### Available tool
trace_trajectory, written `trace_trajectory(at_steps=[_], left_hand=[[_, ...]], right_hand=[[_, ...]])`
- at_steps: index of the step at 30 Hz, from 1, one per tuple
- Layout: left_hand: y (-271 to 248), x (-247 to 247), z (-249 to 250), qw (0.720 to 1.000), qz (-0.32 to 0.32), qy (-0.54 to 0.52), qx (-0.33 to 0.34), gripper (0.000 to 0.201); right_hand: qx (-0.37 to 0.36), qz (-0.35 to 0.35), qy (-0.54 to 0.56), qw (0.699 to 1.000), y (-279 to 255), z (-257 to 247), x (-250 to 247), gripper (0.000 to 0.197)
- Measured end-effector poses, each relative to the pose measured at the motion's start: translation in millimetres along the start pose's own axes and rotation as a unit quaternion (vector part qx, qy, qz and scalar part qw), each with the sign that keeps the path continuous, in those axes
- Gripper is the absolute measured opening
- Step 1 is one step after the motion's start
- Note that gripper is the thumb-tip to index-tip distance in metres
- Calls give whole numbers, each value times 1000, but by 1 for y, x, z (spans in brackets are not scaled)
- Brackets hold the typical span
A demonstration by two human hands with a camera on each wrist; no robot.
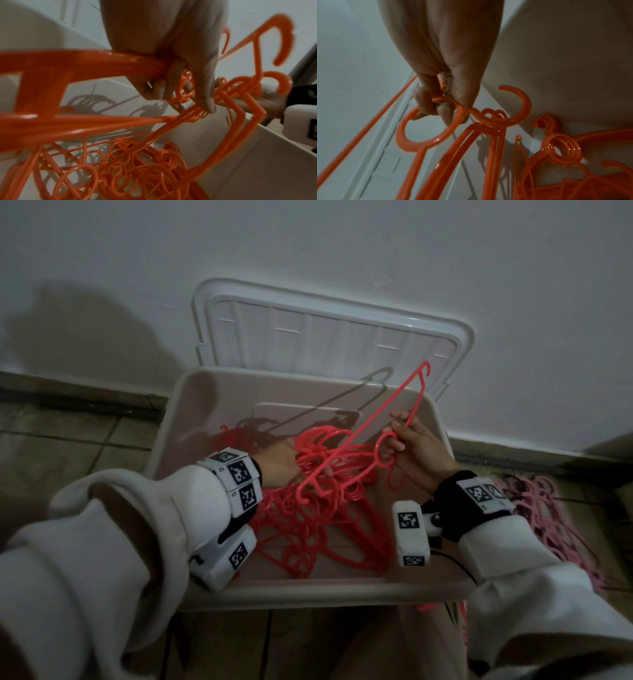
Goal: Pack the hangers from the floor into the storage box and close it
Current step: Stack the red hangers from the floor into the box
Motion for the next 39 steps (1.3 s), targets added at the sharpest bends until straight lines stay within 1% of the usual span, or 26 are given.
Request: trace_trajectory(at_steps=[2,3,6,8,9,12,13,14,15,17,19,21,23,24,25,26,27,29,30,32,34,37,39], left_hand=[[1,2,-2,1000,0,-8,8,23],[2,2,-3,999,2,-32,-1,19],[2,2,-3,993,2,-118,-21,23],[3,1,-4,989,2,-145,-25,27],[3,0,-4,989,11,-141,-34,28],[3,-2,-6,989,43,-133,-51,37],[4,-4,-8,989,56,-117,-67,37],[3,-5,-9,988,70,-112,-77,35],[5,-6,-10,988,70,-114,-73,33],[7,-6,-10,991,55,-112,-51,32],[7,-5,-9,992,43,-105,-49,39],[9,-4,-11,987,59,-142,-48,46],[9,-6,-13,979,87,-173,-63,40],[8,-8,-14,977,96,-175,-70,37],[8,-10,-15,978,96,-171,-70,34],[6,-11,-12,979,87,-170,-66,32],[5,-12,-10,981,70,-172,-57,30],[3,-14,-6,983,35,-174,-40,16],[1,-14,-2,985,21,-167,-30,13],[-1,-12,3,987,8,-158,-10,19],[-1,-10,4,988,-17,-154,-5,8],[-2,-6,6,991,-54,-124,-13,21],[-3,-5,8,988,-85,-129,13,27]], right_hand=[[-6,-2,15,1000,0,-1,1,26],[-13,-8,25,1000,-1,-3,2,25],[-37,-37,27,998,-4,-10,5,16],[-37,-59,19,997,-6,-13,4,9],[-33,-72,15,997,-6,-14,2,8],[-5,-98,11,995,-6,-16,-10,31],[3,-99,16,995,-6,-16,-16,34],[10,-99,20,995,-6,-15,-21,32],[10,-101,25,995,-6,-14,-23,27],[0,-102,43,994,-8,-13,-24,17],[-5,-93,45,995,-10,-12,-21,17],[14,-82,-16,996,-10,-11,-20,22],[71,-61,-95,991,-12,-7,-20,33],[94,-51,-106,989,-12,-5,-21,42],[101,-39,-99,989,-12,-4,-22,46],[90,-27,-74,993,-12,-4,-23,41],[72,-8,-45,996,-12,-4,-23,31],[48,31,-16,998,-11,-6,-26,12],[41,41,-24,998,-11,-6,-28,12],[35,38,-62,997,-12,-5,-28,16],[32,33,-87,995,-12,-1,-26,13],[21,49,-77,996,-11,1,-25,21],[11,61,-56,997,-10,1,-25,22]])
Point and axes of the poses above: each hand's wrist, its own y-axis towards the middle knuckle, its own x-axis out of the palm, z = x × y, the point moved 2 cm from there along y, towards the middle knuckle, and after that the axes turned 3 degrees about -x, right-handed, at the moved point
